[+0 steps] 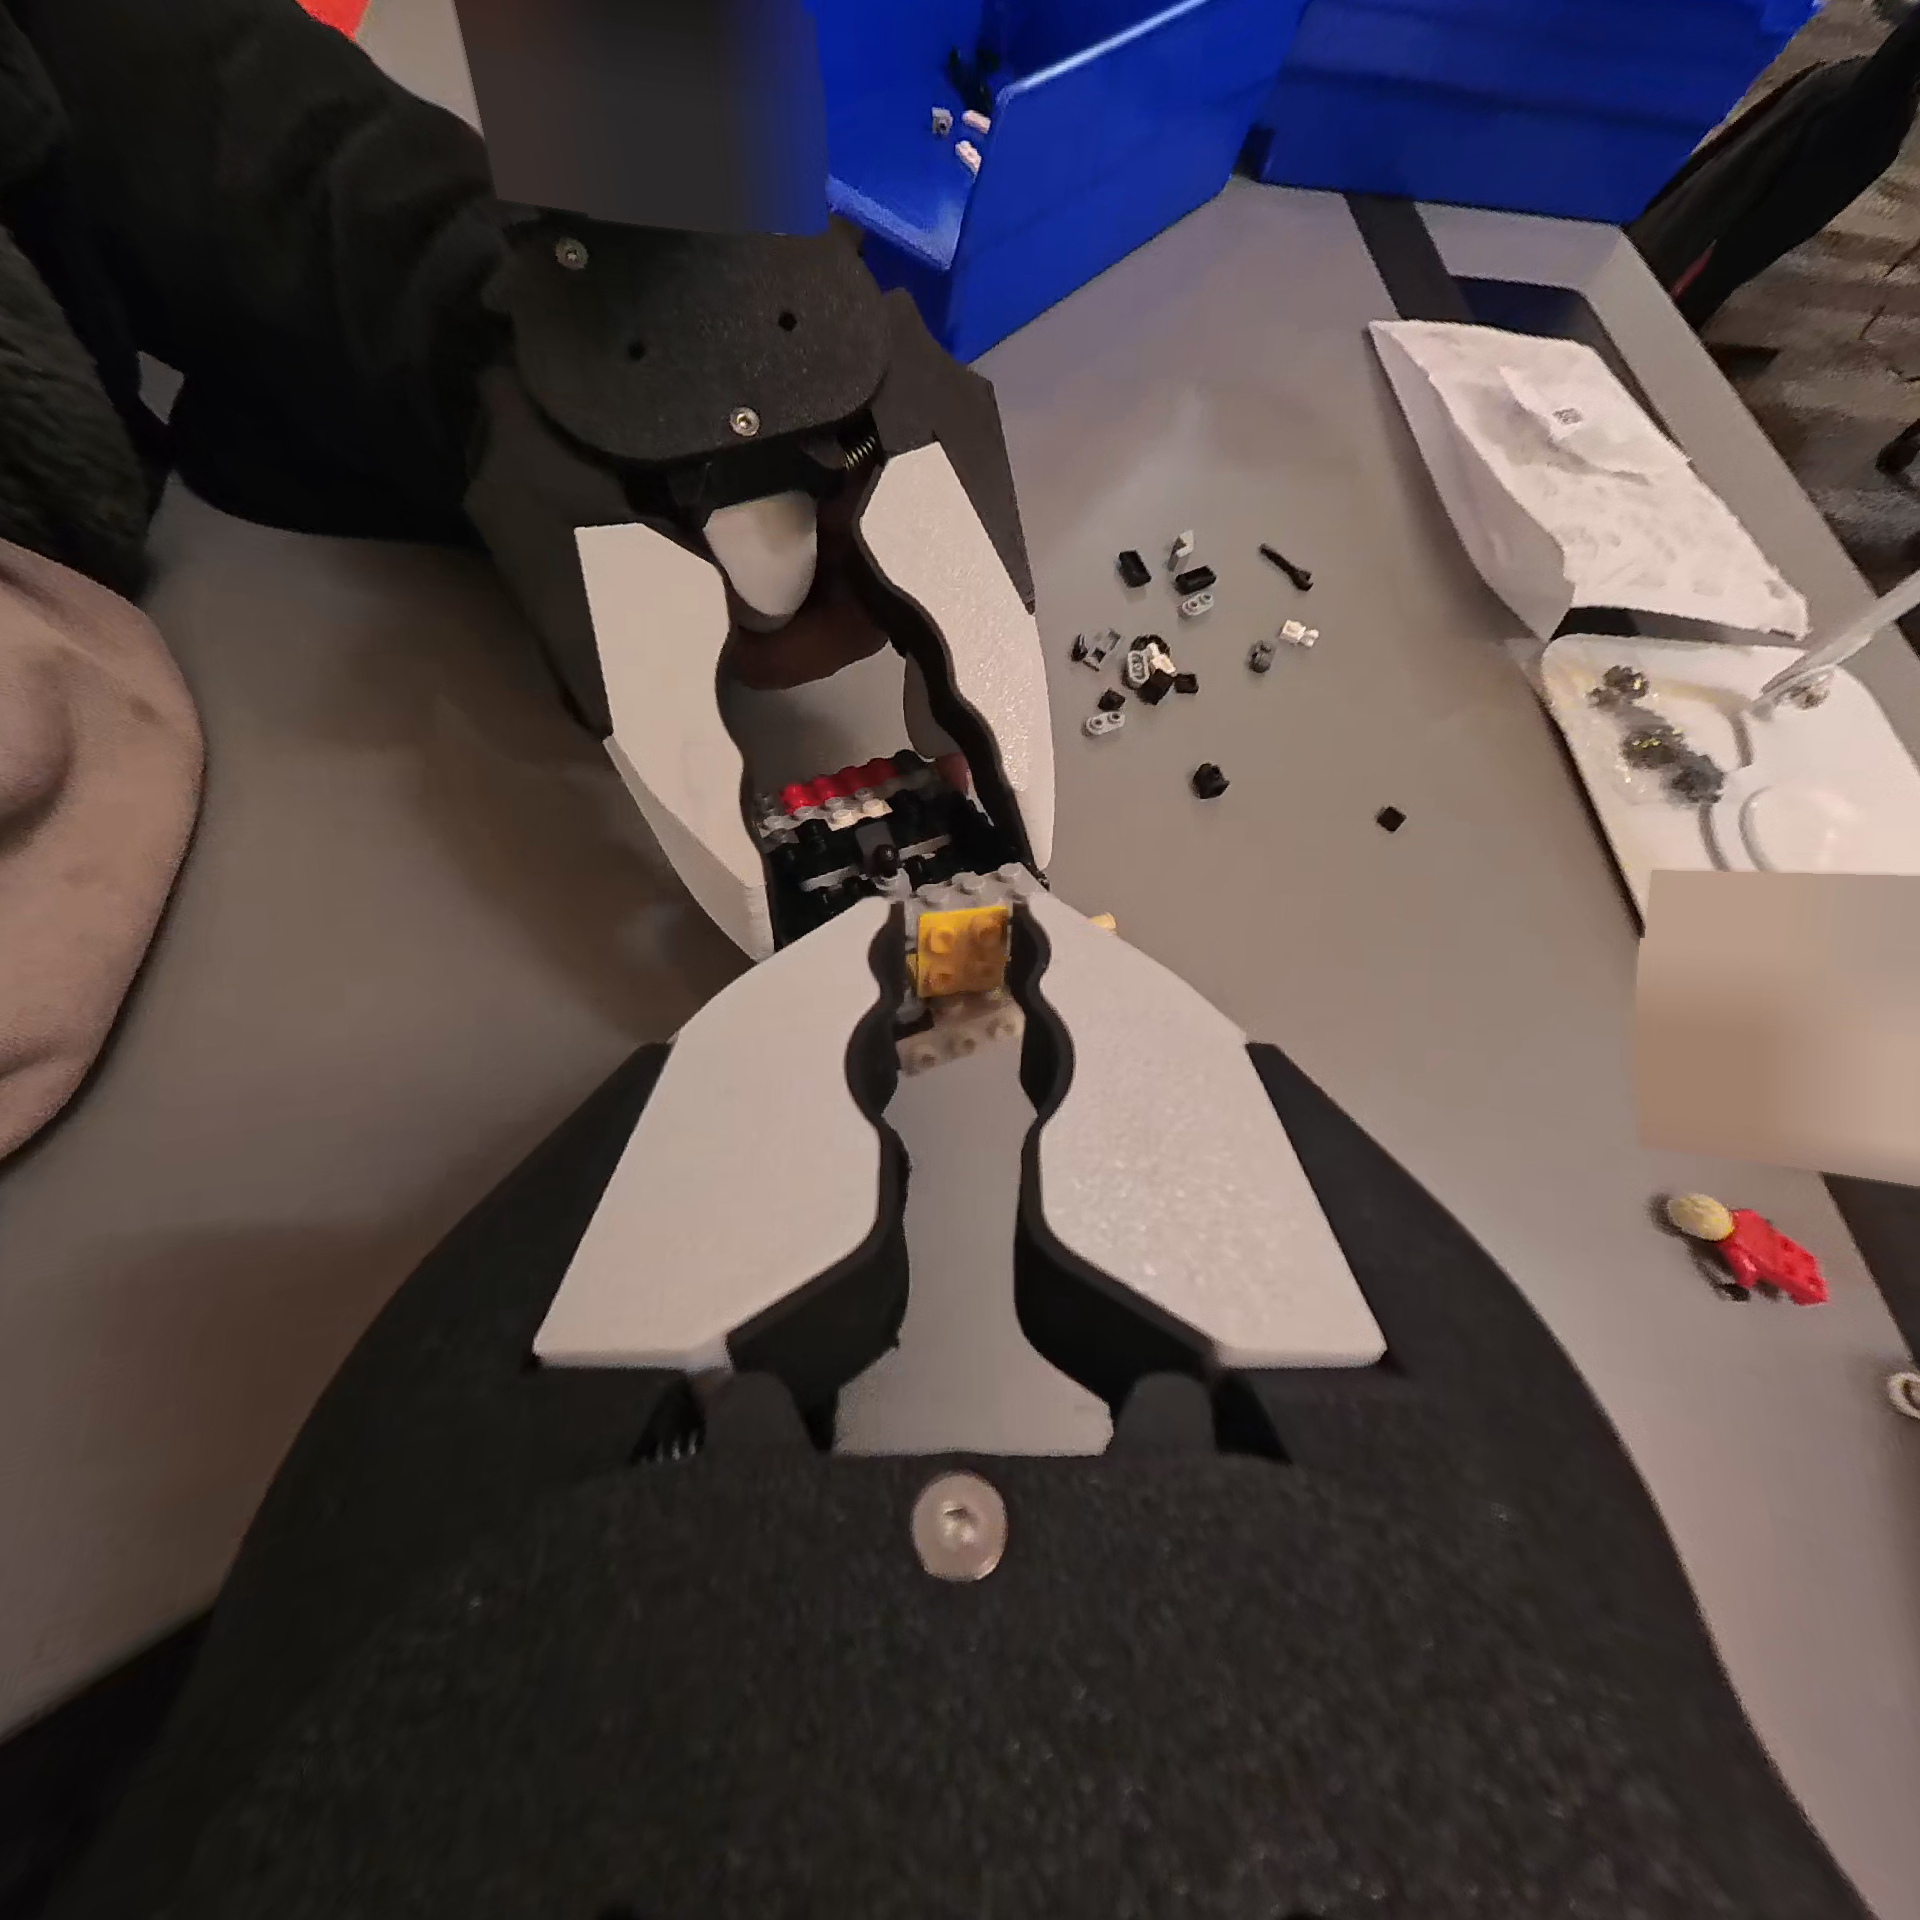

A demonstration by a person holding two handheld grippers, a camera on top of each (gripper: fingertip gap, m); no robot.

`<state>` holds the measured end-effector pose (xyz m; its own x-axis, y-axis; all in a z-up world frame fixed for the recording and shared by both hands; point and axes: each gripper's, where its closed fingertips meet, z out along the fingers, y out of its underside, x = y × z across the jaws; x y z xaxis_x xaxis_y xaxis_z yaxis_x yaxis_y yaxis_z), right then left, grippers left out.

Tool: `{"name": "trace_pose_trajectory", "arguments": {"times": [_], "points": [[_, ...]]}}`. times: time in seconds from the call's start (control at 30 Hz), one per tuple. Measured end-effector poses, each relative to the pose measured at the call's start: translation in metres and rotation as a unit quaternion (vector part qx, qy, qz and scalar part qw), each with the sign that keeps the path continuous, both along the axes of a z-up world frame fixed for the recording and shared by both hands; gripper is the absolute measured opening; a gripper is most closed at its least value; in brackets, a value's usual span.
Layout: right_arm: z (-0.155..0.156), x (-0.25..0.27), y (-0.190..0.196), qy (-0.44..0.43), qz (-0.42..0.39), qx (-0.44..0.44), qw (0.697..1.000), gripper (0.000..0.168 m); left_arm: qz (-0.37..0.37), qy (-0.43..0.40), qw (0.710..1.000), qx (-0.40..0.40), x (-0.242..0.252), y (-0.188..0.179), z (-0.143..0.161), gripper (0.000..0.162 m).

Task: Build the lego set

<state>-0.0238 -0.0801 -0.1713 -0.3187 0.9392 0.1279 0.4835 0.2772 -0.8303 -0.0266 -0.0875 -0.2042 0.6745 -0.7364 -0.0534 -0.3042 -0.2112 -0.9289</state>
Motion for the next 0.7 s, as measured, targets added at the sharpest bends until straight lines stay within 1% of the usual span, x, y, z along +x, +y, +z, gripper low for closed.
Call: {"name": "trace_pose_trajectory", "arguments": {"times": [0.2, 0.43, 0.53, 0.7], "points": [[0.006, 0.0, 0.002, 0.003, 0.002, 0.007, 1.0, 0.019, -0.004, -0.022, 1.0, 0.0, -0.001, -0.002, 0.007, 0.058], [0.012, 0.003, 0.003, 0.006, 0.0, 0.0, 1.0, 0.021, -0.001, -0.016, 1.0, -0.001, -0.002, -0.001, 0.006, 0.058], [0.015, 0.008, 0.005, 0.007, -0.026, 0.0, 1.0, 0.022, 0.008, -0.006, 1.0, -0.008, -0.006, 0.001, 0.003, 0.058], [0.002, 0.007, 0.004, -0.003, -0.087, 0.024, 0.996, 0.022, 0.021, 0.021, 0.999, -0.014, -0.008, 0.003, -0.004, 0.058]]}}
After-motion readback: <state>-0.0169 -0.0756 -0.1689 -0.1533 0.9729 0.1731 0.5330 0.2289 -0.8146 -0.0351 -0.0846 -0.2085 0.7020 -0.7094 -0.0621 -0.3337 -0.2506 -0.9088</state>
